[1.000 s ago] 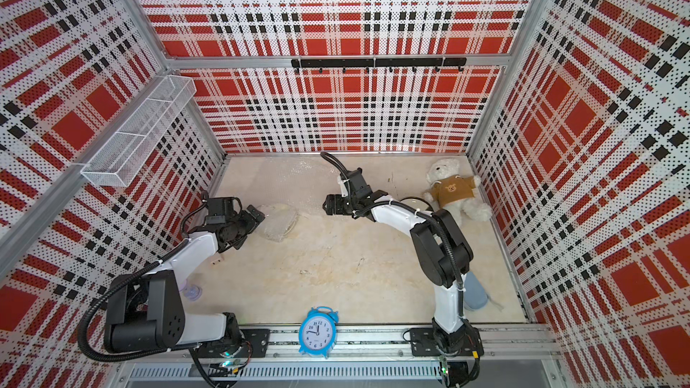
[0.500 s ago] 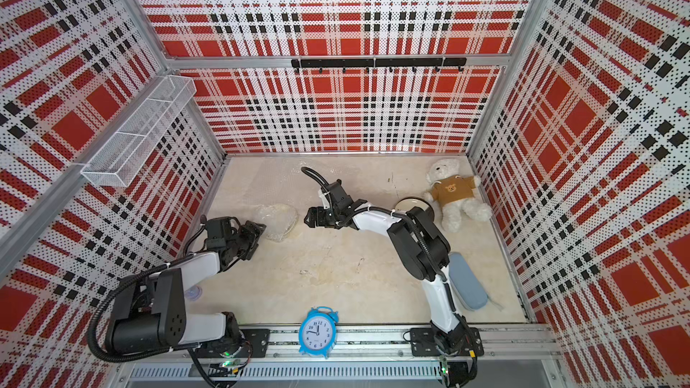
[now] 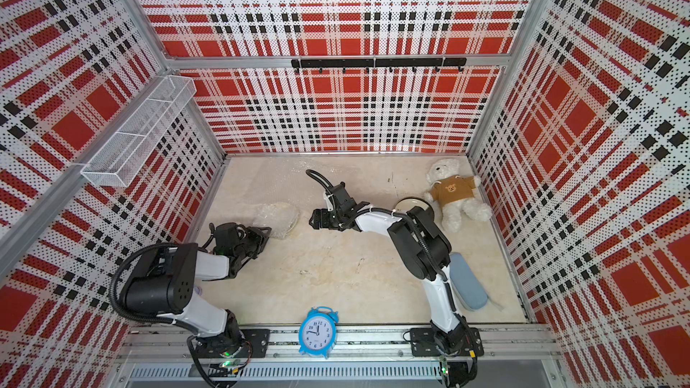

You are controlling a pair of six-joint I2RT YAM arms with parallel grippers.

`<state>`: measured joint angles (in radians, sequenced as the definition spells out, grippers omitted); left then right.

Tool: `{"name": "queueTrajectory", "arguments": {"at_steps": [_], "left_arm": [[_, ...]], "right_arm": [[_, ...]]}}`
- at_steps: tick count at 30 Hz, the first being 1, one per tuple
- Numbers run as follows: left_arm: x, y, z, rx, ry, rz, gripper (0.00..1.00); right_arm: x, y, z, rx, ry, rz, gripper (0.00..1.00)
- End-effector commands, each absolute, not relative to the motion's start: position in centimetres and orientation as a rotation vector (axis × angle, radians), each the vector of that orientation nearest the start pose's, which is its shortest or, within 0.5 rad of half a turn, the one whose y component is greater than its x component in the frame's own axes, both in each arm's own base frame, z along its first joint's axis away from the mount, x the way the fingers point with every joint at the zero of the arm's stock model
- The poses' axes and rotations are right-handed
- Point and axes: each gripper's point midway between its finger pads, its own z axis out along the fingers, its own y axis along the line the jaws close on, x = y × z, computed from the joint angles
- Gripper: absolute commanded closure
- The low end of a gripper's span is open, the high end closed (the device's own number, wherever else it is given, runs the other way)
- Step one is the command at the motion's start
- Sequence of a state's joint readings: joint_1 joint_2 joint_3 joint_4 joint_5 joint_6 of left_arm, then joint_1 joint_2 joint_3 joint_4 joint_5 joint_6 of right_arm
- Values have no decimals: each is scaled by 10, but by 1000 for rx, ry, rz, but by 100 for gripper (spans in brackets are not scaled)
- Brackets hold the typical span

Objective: Unpack dinner plates from bubble wrap
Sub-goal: Move the bubble wrap to the center of the board.

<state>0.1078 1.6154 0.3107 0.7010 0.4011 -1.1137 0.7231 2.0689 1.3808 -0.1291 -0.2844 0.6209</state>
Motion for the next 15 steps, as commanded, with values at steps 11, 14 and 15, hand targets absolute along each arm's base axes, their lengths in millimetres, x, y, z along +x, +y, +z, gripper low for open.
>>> {"name": "queueTrajectory", "arguments": {"at_steps": [11,14,15], "left_arm": [[348,-29,40,-1095,1887,-1053,92],[346,-31,46,-1074,1912,-1038,92],[345,-32,48,-1065,1926,-1034,92]], "right_arm": [[379,374,98,-248,2462,901,18],[379,370,101,-242,2457,898,18],[379,369,104,-241,2452,898,17]]}}
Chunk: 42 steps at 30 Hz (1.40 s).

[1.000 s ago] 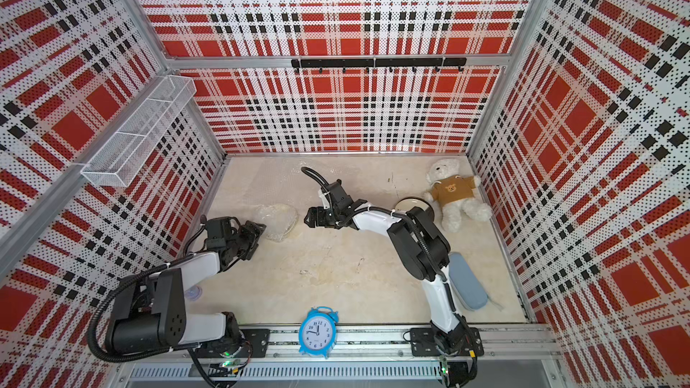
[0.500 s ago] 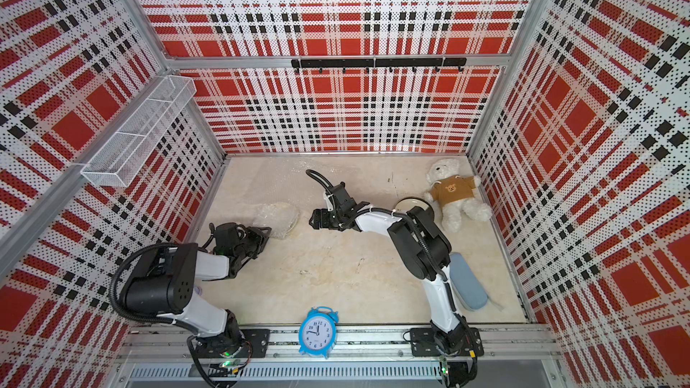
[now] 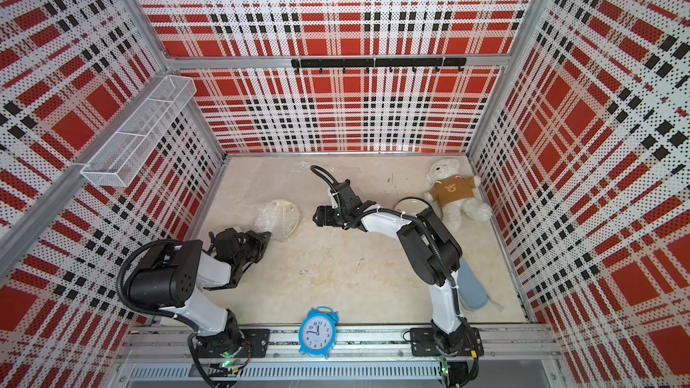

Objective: Unpack dinner plates from bubble wrap
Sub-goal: Move the bubble wrap to the center of the board.

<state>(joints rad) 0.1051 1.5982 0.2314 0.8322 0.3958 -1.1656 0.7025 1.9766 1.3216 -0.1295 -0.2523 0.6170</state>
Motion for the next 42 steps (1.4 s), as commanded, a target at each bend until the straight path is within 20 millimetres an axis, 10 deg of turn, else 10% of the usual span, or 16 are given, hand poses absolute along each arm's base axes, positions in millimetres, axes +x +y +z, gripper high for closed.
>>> {"name": "queueTrajectory", "arguments": {"at_steps": [1,21,35,42], "left_arm": [[343,-34,51,-1056,1940,-1029,92],[285,-112,51,-730,2428,-953,85],[306,-226,60,-80,2613,-1174,83],[322,-244,64,1,2594,-1118,68]], "right_arm": [[378,367,105,-238,2450,898,17],[369,329,115,-200,2461,861,17],[349,272,110,-126,2513,842,20],[333,244,98,-56,2548,761,21]]}}
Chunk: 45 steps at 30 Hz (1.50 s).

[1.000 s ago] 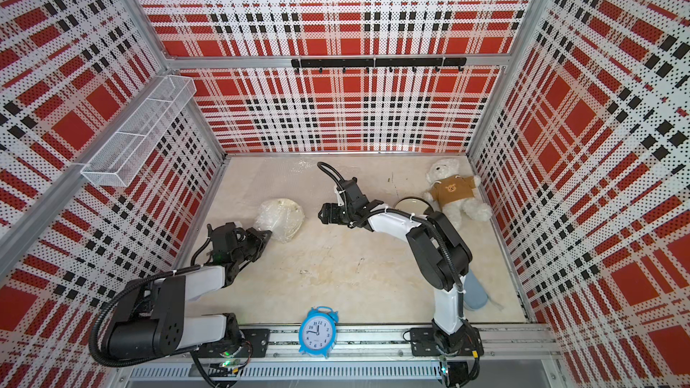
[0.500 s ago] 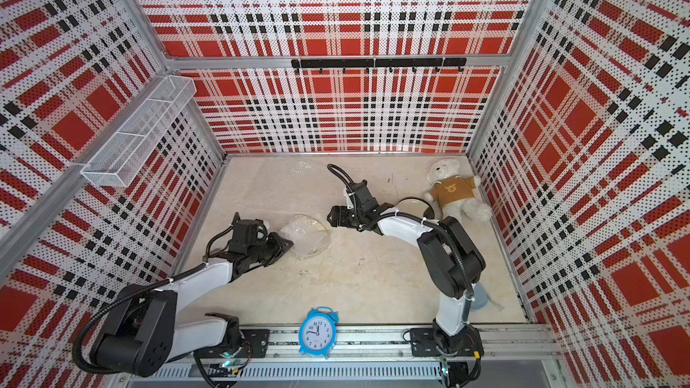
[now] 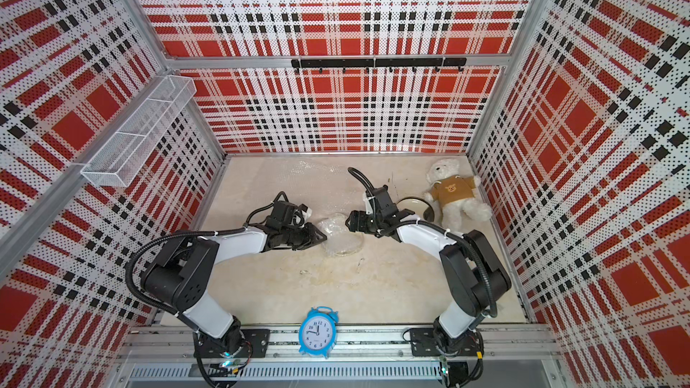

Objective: Unpack dinner plates from bubble wrap
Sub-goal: Move the bubble wrap to the center of the board, then unwrap the bubble wrap at the center of the board.

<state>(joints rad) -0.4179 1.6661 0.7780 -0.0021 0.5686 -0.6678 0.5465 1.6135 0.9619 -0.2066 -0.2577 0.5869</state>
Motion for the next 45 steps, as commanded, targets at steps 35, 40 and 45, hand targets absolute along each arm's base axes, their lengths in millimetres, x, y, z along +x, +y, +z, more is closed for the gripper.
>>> {"name": "queueTrajectory", "arguments": {"at_steps": [35,40,45], "left_arm": [[269,-308,123,778,2522,-464,21],[267,-319,114,880,2524,-417,21],[267,-327,104,938,2525,-383,22]], "right_arm": [[342,236,24,-22,2575,926,58],[342,238,20,-17,2569,944,59],[339,237,20,-10,2568,951,60]]}}
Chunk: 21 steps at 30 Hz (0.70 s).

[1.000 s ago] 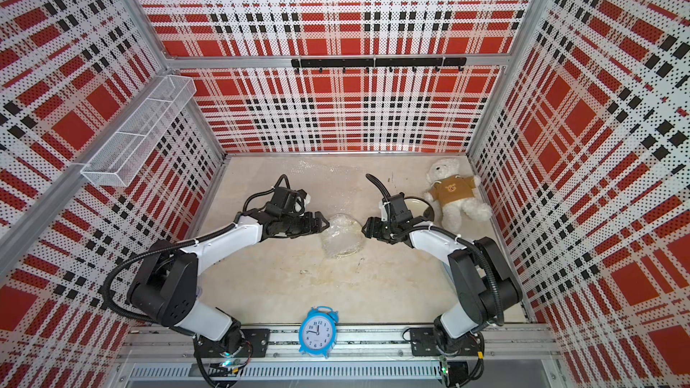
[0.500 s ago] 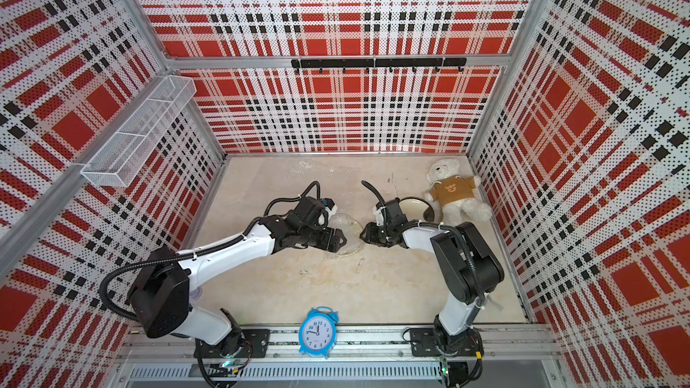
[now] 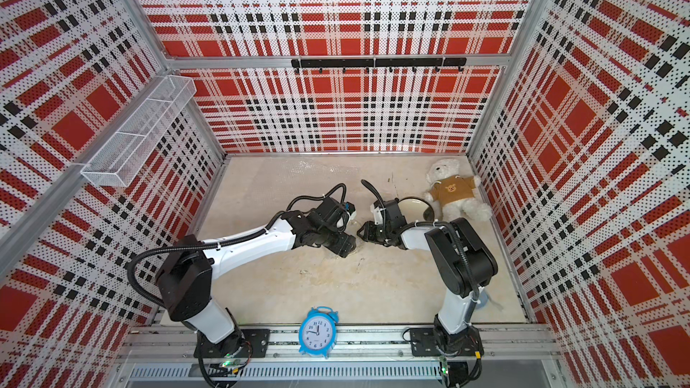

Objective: Unpack dinner plates from bubble wrap
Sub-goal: Unwrap the bubble wrap at the center of the board.

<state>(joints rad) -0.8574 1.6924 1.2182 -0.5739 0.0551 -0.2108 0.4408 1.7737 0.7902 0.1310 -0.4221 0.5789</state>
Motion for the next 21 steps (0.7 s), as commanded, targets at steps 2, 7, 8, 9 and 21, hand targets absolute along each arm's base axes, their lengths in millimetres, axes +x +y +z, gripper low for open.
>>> {"name": "queueTrajectory", "arguments": {"at_steps": [2,7,8,9,21], "left_arm": [[266,-331,103,960,2519,-381,23],[265,-334,94,996,2525,-356,25],[266,-334,93,1001,2526,-345,25],[266,-333,91,1009,2529,-329,26],[274,-335,77,1043,2533,-257,40]], "right_arm": [[338,236,19,-10,2571,951,61],[336,236,17,-4,2569,960,61],[335,236,18,-6,2567,961,61],[335,236,17,-4,2567,961,61],[334,238,21,-12,2557,978,61]]}}
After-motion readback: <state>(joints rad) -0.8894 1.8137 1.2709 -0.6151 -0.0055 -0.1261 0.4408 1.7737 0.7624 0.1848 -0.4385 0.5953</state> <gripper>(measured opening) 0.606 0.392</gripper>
